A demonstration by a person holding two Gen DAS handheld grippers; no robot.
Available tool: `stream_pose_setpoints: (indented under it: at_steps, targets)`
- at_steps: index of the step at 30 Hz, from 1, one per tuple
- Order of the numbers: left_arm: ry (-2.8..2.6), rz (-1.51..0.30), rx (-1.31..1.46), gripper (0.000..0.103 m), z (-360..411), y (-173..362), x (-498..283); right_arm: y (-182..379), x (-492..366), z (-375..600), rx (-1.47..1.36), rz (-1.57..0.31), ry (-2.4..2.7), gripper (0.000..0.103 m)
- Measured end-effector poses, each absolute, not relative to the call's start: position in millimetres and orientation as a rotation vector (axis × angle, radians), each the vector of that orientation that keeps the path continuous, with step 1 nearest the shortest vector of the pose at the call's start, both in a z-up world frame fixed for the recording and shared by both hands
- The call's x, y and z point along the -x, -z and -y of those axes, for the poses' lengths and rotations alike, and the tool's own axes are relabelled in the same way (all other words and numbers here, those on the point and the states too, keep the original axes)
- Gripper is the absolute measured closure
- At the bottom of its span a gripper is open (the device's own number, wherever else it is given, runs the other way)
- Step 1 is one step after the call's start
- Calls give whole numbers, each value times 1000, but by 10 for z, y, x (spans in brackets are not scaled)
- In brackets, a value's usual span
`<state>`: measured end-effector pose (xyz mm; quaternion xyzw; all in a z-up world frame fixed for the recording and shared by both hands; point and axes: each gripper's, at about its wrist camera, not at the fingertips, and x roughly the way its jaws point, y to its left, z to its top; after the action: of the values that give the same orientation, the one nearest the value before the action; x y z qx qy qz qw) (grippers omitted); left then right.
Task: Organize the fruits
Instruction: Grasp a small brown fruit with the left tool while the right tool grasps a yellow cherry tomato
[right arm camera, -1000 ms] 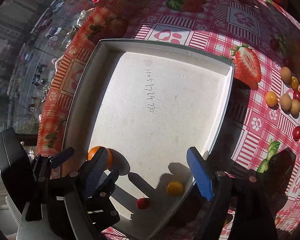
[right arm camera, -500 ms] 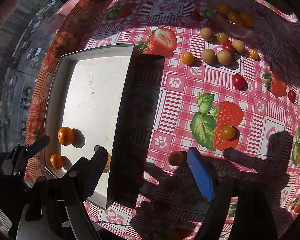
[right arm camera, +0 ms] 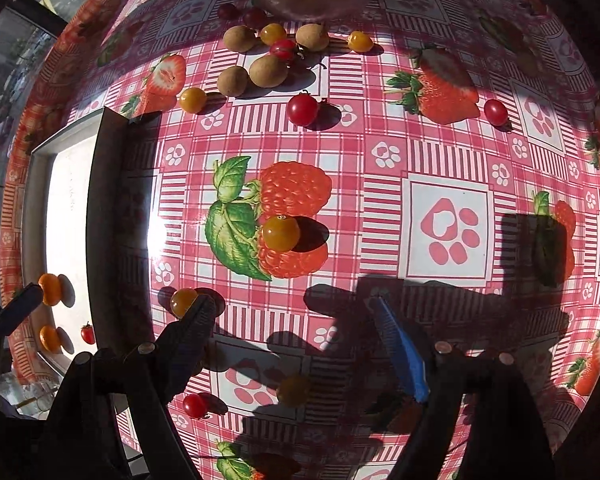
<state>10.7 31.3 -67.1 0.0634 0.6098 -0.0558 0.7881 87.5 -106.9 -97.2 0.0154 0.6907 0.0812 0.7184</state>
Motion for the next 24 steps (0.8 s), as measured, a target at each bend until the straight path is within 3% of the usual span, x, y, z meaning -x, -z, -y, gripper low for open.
stream_pose_setpoints:
  at_steps: [8, 12, 16, 21, 24]
  targets:
    - [126, -1345, -145, 9, -79, 921, -213, 1104, -1057, 987, -7, -1505, -218, 22]
    - [116, -1363, -138, 10, -33, 1034, -274, 1190, -1125, 875, 31, -1508, -262, 43]
    - [114, -1374, -131, 10, 36, 1108, -327, 1221, -1152, 832, 44, -1501, -277, 55]
    - [106, -1394, -140, 10, 130, 1201, -337, 1223, -1161, 853, 61, -1484, -297, 78]
    - [102, -1433, -137, 32, 166, 1275, -332, 1221, -1175, 976, 20, -1482, -310, 78]
